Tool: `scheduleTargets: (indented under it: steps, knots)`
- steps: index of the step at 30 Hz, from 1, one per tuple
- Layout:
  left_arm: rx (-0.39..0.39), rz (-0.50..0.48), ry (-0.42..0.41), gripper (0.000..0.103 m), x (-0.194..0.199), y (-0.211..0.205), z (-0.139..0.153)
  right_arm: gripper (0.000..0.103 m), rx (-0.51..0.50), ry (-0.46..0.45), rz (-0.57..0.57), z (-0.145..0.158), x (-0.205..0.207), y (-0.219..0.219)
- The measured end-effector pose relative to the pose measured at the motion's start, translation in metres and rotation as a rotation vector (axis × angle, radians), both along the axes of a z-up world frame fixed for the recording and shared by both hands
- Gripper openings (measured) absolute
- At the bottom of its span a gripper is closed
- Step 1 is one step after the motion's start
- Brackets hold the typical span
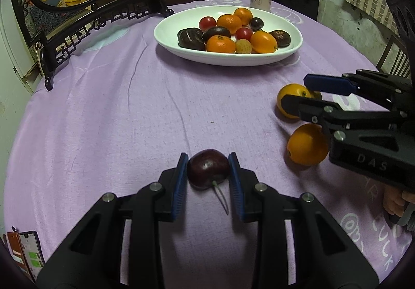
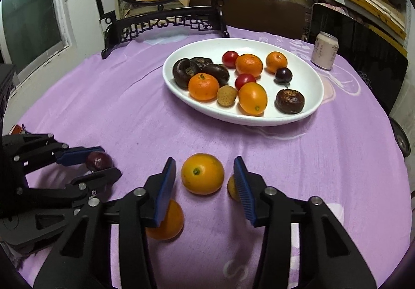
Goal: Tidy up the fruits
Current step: 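Grasp a dark red cherry with the left tool while the right tool grasps an orange, then carry the cherry and orange onto the plate and open both tools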
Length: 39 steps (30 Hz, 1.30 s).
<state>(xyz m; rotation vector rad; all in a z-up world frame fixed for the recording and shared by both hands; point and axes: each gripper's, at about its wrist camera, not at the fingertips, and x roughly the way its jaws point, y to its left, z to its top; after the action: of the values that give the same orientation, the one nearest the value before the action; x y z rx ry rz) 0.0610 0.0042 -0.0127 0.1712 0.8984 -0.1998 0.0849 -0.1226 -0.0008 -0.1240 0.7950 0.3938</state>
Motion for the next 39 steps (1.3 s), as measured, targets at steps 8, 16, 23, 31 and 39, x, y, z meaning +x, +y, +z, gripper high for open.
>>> scheduleTargets:
  steps: [8, 16, 23, 31, 39]
  knots:
    - [0.006, 0.000, -0.002, 0.034, 0.000, 0.000, 0.000, 0.035, -0.030, 0.010, -0.001, 0.003, 0.000, -0.010]
    - [0.017, 0.010, -0.007, 0.039, 0.000, 0.001, 0.000, 0.037, -0.067, -0.008, 0.059, -0.003, 0.005, 0.005]
    - [0.024, 0.009, -0.010, 0.039, 0.000, 0.001, -0.001, 0.037, -0.069, -0.015, 0.055, -0.003, 0.009, 0.004]
    - [-0.012, 0.012, -0.002, 0.036, 0.002, 0.004, 0.000, 0.035, 0.009, -0.003, -0.010, 0.002, 0.010, -0.016]
    - [-0.029, 0.029, -0.029, 0.034, 0.001, 0.008, 0.006, 0.035, 0.138, 0.016, -0.059, 0.015, 0.007, -0.045]
